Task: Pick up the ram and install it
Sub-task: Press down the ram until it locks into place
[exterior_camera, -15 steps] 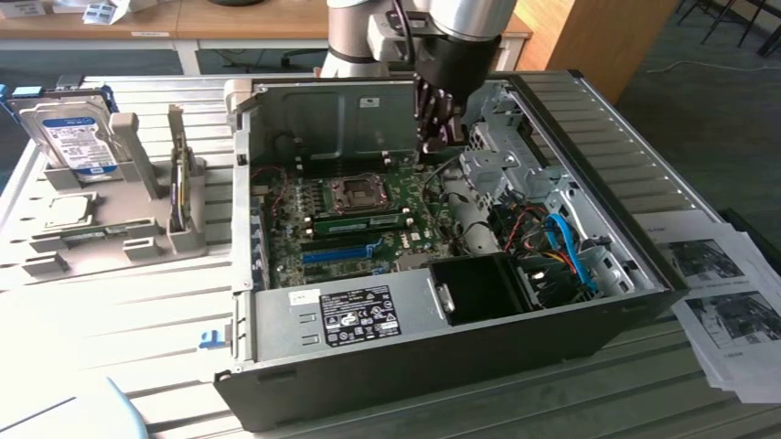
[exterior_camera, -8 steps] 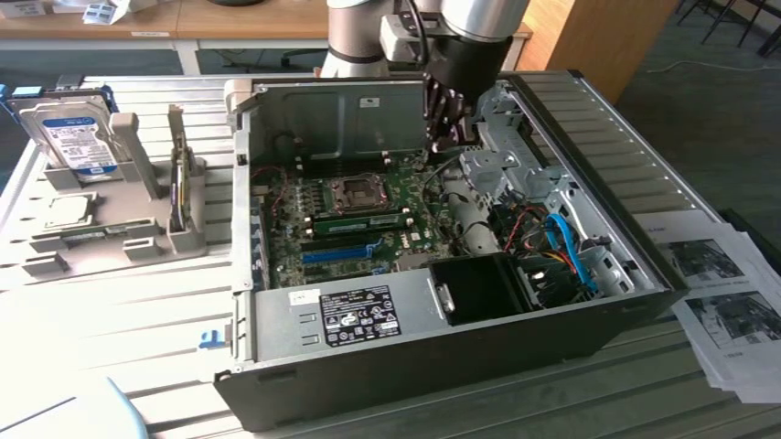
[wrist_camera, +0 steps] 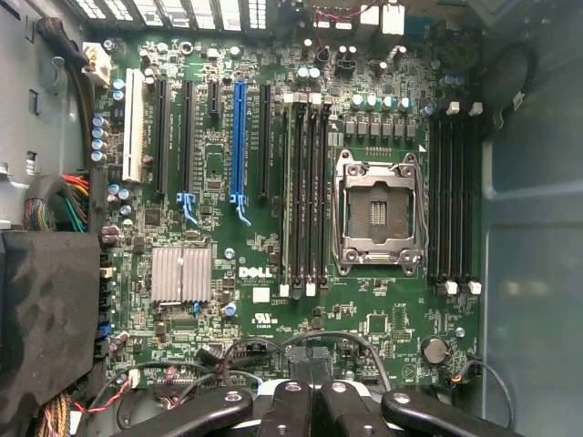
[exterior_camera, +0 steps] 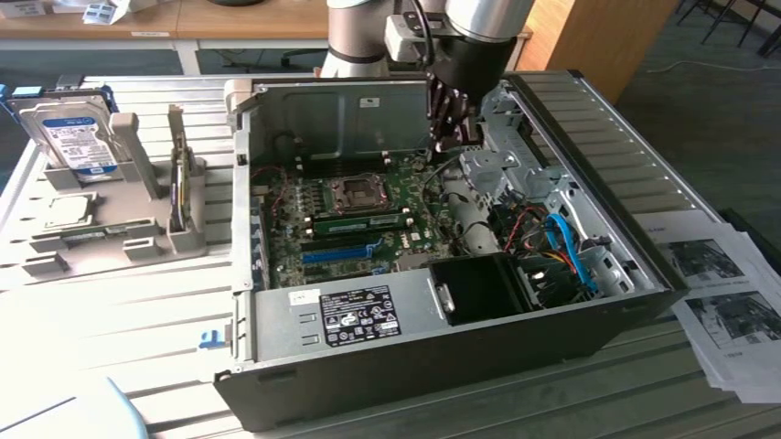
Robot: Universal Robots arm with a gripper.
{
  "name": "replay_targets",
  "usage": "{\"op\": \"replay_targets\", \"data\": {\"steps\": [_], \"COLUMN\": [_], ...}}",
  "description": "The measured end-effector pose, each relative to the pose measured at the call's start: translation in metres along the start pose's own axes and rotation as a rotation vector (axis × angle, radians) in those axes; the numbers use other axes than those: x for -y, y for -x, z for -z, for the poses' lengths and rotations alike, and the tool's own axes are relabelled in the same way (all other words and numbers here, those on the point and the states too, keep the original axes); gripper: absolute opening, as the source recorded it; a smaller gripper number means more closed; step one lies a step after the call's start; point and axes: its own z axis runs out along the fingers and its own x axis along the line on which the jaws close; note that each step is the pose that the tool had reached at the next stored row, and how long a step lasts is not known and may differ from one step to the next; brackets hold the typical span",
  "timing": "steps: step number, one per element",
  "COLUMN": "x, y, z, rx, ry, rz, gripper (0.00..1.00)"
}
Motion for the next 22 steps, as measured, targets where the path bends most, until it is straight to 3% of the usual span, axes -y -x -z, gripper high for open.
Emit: {"op": "replay_targets", "data": {"steps": [11, 22], "x": [-0.0237, -0.0240], "y": [0.000, 0.000], "z": [-0.0019, -0.0039], "rx": [0.0000, 0.0002], "ry": [-0.0125, -0.0125], "rz": [0.001, 0.001], "gripper": [0.09, 0.09]}}
